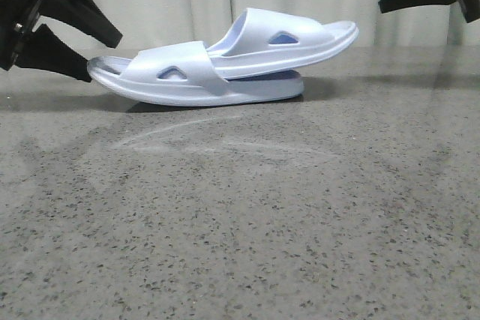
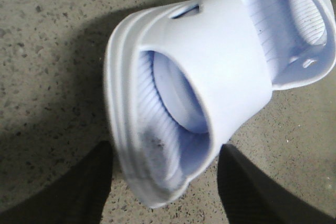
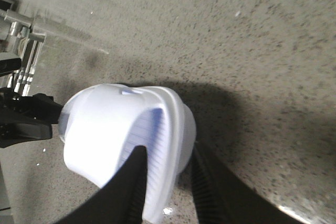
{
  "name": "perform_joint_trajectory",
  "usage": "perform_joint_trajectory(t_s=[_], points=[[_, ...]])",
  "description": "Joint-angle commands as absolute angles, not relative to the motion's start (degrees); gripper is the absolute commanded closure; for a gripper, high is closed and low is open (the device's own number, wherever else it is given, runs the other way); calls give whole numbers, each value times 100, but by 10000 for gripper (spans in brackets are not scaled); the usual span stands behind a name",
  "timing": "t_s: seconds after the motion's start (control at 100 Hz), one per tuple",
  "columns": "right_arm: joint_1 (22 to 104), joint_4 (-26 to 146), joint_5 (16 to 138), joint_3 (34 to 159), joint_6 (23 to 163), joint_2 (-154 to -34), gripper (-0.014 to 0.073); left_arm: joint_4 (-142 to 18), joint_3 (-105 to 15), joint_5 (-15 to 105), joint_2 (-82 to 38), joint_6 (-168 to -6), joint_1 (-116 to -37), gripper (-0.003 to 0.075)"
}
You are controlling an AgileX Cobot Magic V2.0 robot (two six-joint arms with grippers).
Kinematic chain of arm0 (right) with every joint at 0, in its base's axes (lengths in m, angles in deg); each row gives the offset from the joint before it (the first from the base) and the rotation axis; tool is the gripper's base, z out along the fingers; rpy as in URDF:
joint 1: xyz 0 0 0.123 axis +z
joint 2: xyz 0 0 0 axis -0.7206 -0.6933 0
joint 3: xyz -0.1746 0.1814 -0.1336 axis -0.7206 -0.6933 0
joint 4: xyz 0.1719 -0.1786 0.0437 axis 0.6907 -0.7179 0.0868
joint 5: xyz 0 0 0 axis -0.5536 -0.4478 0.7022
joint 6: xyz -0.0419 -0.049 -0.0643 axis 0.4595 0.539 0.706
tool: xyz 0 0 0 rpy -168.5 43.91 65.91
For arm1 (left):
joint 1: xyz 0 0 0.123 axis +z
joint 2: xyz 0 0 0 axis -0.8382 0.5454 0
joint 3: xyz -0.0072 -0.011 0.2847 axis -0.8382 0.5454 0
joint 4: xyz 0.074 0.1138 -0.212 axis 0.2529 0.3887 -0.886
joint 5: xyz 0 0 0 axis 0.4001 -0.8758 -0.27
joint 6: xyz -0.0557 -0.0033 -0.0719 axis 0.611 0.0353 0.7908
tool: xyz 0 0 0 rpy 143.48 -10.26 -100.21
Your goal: Insert blue slippers together front up
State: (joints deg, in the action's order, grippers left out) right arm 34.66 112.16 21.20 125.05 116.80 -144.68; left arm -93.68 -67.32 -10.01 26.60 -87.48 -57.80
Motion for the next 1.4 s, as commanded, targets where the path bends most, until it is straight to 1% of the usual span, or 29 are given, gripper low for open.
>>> perform_joint_trajectory(t_s=[0.0, 0.27, 0.34, 0.38, 0.44, 0.46, 0.57, 0.59, 0.6, 0.62, 0.7, 0.8, 0.91, 1.1, 1.2, 1.29, 1.39], points=[[3327, 11484, 1450, 12670, 11709, -14005, 428, -9684, -6915, -975, 2381, -8911, -5816, 275], [3097, 11473, 1450, 12670, 11709, -13752, 431, -9275, -7866, -1015, 2301, -8898, -5661, 276], [3040, 11473, 1450, 12670, 11698, -13669, 433, -9200, -8105, -1003, 2172, -8898, -5504, 296], [3004, 11473, 1463, 12670, 11698, -13623, 442, -9167, -8220, -966, 2074, -8894, -5394, 331], [2928, 11473, 1473, 12670, 11651, -13573, 479, -9154, -8333, -910, 1900, -8884, -5198, 413], [2913, 11473, 1492, 12670, 11629, -13544, 501, -9154, -8349, -875, 1853, -8884, -5155, 434], [2845, 11524, 1602, 12670, 11616, -13478, 646, -9154, -8362, -548, 1453, -8884, -4791, 638], [2831, 11574, 1627, 12670, 11603, -13465, 675, -9169, -8362, -463, 1384, -8884, -4727, 662], [2831, 11615, 1698, 12670, 11563, -13464, 690, -9169, -8362, -434, 1363, -8884, -4688, 686], [2831, 11662, 1763, 12670, 11500, -13452, 701, -9211, -8362, -337, 1300, -8884, -4639, 704], [2831, 12109, 2152, 12670, 11105, -13439, 691, -9473, -8362, 92, 1080, -8872, -4513, 705], [2831, 12639, 2393, 12670, 11049, -13397, 691, -9457, -8362, 641, 724, -8872, -4500, 705], [2831, 12229, 2775, 12670, 11060, -13135, 691, -8890, -8362, 1038, 312, -8872, -4500, 705], [2793, 11682, 3398, 12670, 11060, -12582, 691, -8440, -8200, 1531, -251, -8872, -4500, 705], [2674, 11671, 3596, 12646, 11060, -12289, 691, -8404, -7877, 1735, -563, -8908, -4500, 705], [2558, 11671, 3502, 12567, 11126, -12084, 691, -8303, -7516, 1771, -846, -8920, -4521, 705], [2554, 11683, 3393, 12265, 11317, -11820, 691, -8159, -6890, 1826, -1241, -9236, -4909, 705]])
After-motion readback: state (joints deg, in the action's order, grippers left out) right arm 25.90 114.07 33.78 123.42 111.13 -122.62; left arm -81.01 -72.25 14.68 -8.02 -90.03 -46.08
